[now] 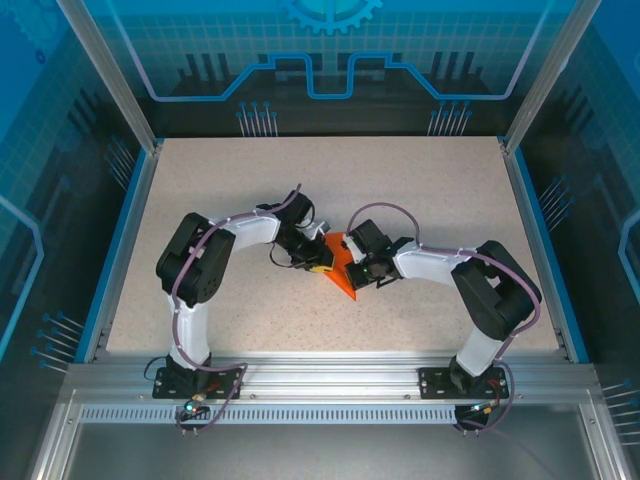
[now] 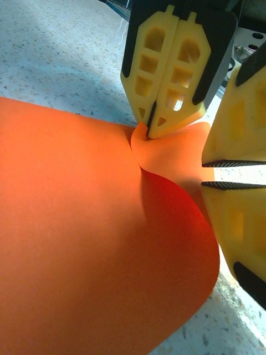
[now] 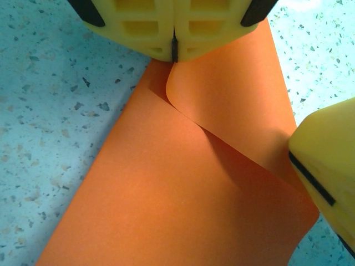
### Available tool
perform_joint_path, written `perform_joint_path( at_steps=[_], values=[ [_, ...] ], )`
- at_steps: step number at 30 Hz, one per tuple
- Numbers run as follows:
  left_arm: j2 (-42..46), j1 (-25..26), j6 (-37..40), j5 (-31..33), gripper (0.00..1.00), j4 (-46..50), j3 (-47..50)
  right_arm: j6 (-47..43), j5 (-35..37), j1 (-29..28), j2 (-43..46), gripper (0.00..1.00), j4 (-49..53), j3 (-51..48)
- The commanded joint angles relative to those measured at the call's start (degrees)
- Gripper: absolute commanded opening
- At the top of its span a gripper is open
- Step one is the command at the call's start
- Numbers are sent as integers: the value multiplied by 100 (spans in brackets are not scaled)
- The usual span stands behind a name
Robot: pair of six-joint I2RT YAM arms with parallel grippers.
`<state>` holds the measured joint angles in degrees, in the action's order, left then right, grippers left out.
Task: Fold a paper plane with a square sheet of paper (fold left side to right side)
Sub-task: Third fold the triangle at the center of the table.
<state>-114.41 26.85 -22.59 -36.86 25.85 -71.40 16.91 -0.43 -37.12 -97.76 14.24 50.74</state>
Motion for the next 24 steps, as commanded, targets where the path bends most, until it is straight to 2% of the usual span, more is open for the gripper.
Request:
perform_joint_path(
  at_steps=[1,19,24],
  values=[
    [-124,-5,-44,94,17,-54,80,-71,-10,-73,-316,0,343,-72],
    [-450,-10,-51,469,18,-9,133,9,-102,90,116,0,450,173],
    [-485,-10,-44,496,17,17,146,115,-255,257,661,18,431,87]
  ],
)
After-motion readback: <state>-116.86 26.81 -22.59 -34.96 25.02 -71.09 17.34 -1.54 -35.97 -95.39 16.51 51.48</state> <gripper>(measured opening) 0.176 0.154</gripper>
